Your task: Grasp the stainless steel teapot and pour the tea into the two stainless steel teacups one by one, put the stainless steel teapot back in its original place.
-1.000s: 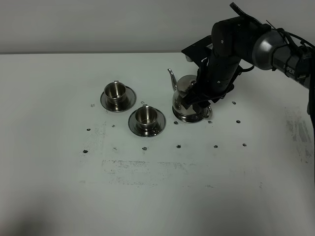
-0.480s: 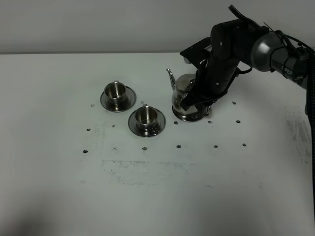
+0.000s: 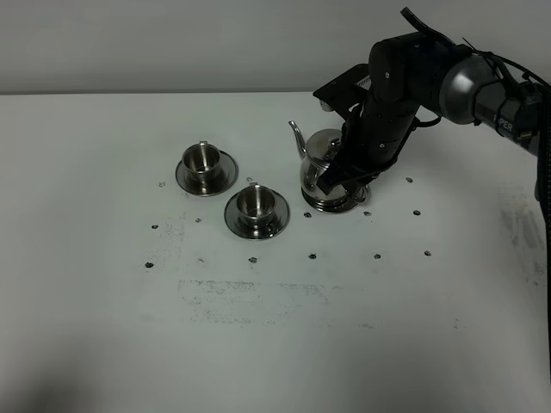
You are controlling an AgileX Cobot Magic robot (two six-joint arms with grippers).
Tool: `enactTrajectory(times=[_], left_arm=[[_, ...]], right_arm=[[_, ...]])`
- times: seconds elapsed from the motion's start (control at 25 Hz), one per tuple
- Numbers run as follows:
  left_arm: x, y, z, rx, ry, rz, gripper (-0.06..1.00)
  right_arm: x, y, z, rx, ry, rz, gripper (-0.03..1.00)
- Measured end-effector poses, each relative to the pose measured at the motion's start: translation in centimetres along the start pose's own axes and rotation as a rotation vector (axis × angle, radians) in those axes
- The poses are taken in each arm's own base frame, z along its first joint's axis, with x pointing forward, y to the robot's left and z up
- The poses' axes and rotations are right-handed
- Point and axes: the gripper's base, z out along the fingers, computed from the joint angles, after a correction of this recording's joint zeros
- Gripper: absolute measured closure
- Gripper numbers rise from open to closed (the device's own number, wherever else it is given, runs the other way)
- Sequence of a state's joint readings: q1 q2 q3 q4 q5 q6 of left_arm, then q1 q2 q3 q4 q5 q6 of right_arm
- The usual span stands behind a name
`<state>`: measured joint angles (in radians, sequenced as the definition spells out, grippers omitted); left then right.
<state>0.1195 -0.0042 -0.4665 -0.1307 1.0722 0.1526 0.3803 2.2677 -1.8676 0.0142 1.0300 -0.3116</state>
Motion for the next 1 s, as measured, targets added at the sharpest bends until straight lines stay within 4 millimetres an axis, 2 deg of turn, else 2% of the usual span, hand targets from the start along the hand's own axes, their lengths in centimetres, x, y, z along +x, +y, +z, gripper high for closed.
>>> enactTrajectory(times=[0.24,0.36,0.6,0.72,0.88,1.0], left_arm=[[0.0,0.0,0.0,0.0,0.0,0.0,0.66],[0.0,0.0,0.0,0.0,0.0,0.0,0.66],[0.0,0.0,0.0,0.0,0.0,0.005,0.66],[0.0,0.0,0.0,0.0,0.0,0.004,0.66],[0.0,0.0,0.0,0.0,0.0,0.004,0.66],[0.0,0.0,0.0,0.0,0.0,0.004,0.66]], right_arm=[[-0.2,0.0,-4.4,0.018,-0.065,-0.006,0.79],[0.0,0.2,-6.0,0.013,-0.078,-0.016,0.79],[-0.4,2.1,-6.3,-0.007,-0.073,-0.168,0.79],[-1.5,2.8,-7.1,-0.01,-0.125,-0.23,0.79],[-3.5,2.6,-8.6,0.016,-0.193,-0.316,0.79],[-4.7,2.3,-8.5,0.027,-0.201,-0.39,0.79]])
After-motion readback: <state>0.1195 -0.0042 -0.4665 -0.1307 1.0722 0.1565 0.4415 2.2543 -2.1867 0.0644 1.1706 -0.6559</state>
